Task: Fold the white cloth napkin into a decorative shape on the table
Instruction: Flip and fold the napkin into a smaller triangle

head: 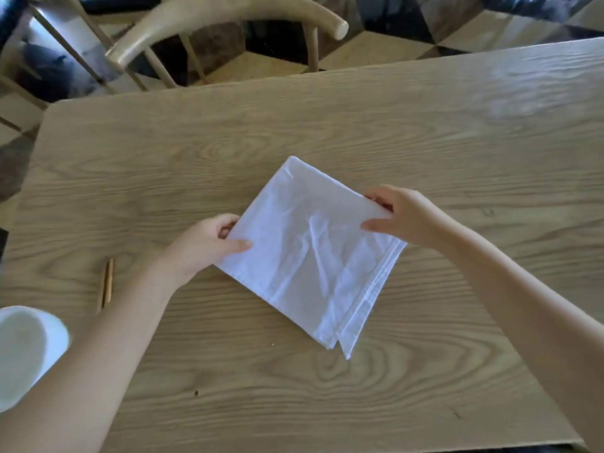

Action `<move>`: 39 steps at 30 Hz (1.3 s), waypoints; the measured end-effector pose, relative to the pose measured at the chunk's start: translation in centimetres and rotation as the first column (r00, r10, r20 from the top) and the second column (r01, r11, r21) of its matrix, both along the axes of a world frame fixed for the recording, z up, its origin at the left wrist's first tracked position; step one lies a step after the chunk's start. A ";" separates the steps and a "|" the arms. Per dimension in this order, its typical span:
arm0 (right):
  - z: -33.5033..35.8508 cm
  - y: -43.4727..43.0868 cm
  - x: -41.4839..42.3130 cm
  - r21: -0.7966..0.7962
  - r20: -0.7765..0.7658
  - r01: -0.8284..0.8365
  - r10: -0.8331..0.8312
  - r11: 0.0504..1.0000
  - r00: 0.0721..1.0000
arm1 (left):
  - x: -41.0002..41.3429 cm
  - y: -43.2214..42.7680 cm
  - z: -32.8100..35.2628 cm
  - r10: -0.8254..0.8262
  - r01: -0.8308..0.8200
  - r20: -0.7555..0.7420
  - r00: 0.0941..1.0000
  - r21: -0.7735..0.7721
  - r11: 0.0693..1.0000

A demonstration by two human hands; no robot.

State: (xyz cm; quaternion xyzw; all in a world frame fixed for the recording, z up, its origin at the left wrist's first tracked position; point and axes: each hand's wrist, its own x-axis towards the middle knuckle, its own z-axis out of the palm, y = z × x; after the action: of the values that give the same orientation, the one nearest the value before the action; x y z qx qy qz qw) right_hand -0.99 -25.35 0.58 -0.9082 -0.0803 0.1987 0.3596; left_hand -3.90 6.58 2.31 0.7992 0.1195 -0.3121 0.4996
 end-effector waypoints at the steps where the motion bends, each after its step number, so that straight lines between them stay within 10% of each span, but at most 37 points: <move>1: 0.1 -0.4 -0.3 -0.012 -0.006 0.015 -0.015 1.000 1.000 | -0.7 0.0 0.0 0.010 -0.010 0.016 1.000 0.011 1.000; 12: 0.6 -2.1 -0.8 -0.120 -0.046 -0.024 0.019 0.993 0.999 | -0.8 1.1 0.1 -0.136 0.136 -0.012 0.991 0.118 0.984; 17: -0.6 -1.5 -2.5 -0.070 0.235 -0.028 0.044 0.997 0.971 | -1.6 0.7 -0.9 -0.171 0.088 0.269 0.948 0.296 0.951; 24: -2.1 -1.4 -5.8 -0.031 0.529 0.089 -0.059 0.996 0.846 | -4.5 0.9 -2.6 -0.356 -0.015 0.705 0.613 0.461 0.887; 39: -2.6 -2.0 -7.2 0.135 0.407 0.232 -0.267 0.963 0.873 | -6.6 2.3 -4.1 -0.590 -0.030 0.701 0.400 0.654 0.756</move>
State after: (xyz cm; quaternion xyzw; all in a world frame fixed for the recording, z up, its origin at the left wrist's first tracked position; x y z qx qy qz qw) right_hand -8.14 -27.31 -1.99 -0.9167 -0.0464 -0.0538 0.3933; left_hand -10.45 8.91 -1.81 0.9570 -0.2148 0.1160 0.1566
